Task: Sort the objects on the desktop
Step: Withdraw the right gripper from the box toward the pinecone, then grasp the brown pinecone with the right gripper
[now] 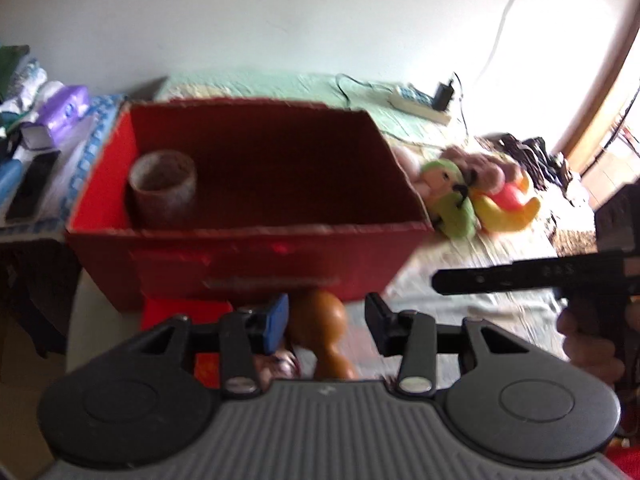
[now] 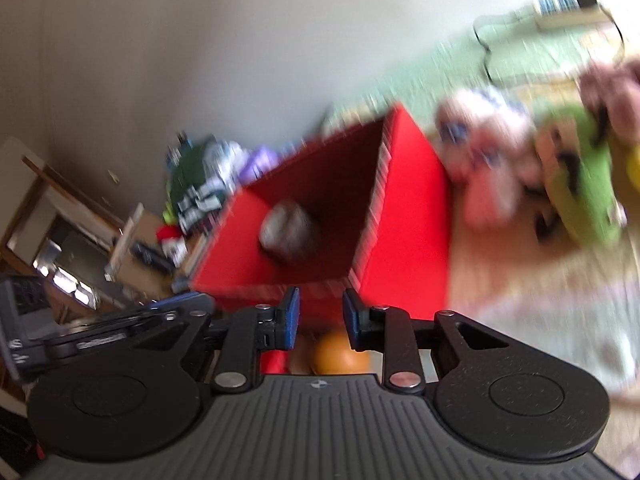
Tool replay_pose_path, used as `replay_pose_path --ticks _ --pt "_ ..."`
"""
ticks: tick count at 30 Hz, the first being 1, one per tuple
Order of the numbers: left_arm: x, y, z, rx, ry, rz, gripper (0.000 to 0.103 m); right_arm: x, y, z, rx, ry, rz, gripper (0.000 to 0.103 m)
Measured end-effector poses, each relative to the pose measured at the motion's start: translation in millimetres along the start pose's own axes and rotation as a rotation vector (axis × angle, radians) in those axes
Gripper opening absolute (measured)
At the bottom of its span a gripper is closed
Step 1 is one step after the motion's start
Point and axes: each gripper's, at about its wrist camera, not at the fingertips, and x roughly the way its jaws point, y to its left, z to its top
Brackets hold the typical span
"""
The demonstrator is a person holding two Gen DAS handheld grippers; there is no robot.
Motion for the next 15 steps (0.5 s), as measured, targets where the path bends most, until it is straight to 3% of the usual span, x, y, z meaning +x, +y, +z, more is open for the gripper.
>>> replay_pose_path --ticks 3,6,11,15 --pt "21 -20 -31 0.036 0.133 -0.070 0.045 13 -20 -26 0.057 0.133 -0.006 0.029" --pt "42 -33 -47 0.022 0.216 -0.109 0.045 23 -31 -46 0.118 0.226 0.013 0.034" --pt "69 -43 -52 0.013 0.254 -0.091 0.045 34 -31 -57 0.132 0.298 0.053 0.052" --pt "87 -41 -54 -0.015 0.272 -0.054 0.045 44 -33 -58 0.144 0.318 0.060 0.053"
